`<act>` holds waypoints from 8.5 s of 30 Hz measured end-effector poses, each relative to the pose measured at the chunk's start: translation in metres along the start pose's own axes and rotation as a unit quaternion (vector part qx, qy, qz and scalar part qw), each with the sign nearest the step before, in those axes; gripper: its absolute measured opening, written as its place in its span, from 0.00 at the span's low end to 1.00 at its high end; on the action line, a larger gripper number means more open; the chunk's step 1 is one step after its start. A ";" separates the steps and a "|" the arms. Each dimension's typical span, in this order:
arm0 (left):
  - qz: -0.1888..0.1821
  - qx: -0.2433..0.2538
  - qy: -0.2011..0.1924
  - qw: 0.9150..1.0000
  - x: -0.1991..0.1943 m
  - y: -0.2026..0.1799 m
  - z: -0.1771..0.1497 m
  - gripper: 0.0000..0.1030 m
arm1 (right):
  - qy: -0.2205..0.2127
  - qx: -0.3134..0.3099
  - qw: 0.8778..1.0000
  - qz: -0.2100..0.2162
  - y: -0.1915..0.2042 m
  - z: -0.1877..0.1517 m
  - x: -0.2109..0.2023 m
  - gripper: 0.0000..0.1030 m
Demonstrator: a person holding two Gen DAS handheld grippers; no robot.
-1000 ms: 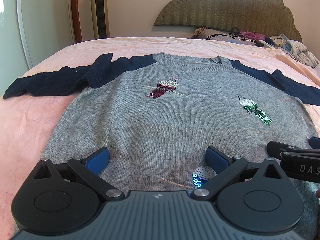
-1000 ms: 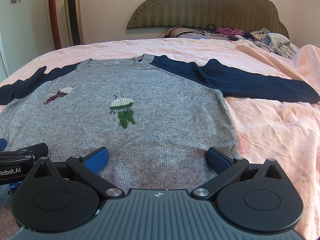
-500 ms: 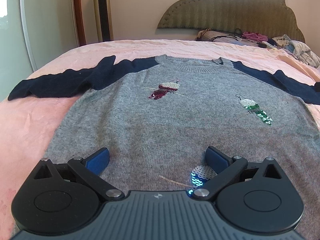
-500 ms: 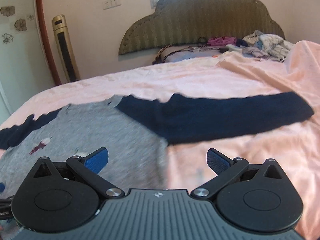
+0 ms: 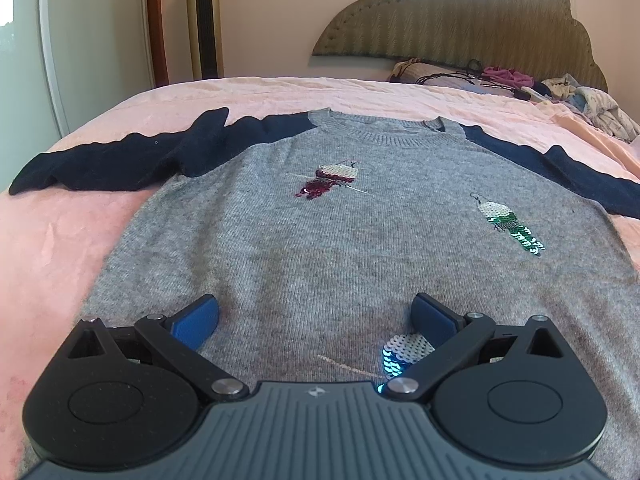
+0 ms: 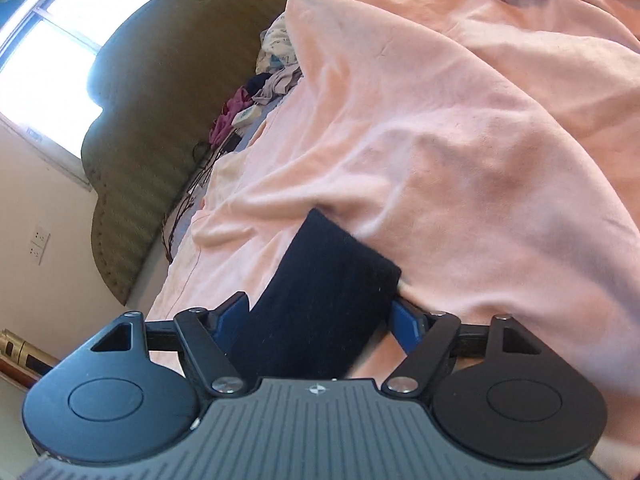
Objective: Fold small clothes
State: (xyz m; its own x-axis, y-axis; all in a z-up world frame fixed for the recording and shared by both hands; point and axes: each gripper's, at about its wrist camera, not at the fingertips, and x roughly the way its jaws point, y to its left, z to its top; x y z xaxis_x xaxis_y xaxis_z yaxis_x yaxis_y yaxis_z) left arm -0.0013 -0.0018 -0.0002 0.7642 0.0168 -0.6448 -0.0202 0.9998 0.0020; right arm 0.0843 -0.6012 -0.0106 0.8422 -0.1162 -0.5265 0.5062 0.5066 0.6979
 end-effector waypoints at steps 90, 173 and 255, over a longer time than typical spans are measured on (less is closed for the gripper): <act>0.015 -0.582 -0.099 0.807 0.072 0.360 0.054 0.72 | 0.141 -0.490 0.851 0.124 0.242 -0.278 0.042 1.00; -0.087 -0.076 0.017 0.993 0.136 0.050 0.155 0.86 | 0.241 -0.356 0.884 0.182 0.269 -0.236 0.031 0.69; -0.083 0.083 0.014 0.993 -0.165 0.036 -0.115 1.00 | 0.174 -0.583 0.787 0.104 0.105 -0.380 -0.274 1.00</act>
State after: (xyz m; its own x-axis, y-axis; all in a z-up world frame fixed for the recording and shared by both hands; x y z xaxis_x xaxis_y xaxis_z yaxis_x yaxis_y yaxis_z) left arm -0.2022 0.0301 0.0185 0.7301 -0.1465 -0.6674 0.2133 0.9768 0.0190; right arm -0.1633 -0.1914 0.0225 0.6799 0.2103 -0.7025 -0.3200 0.9471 -0.0261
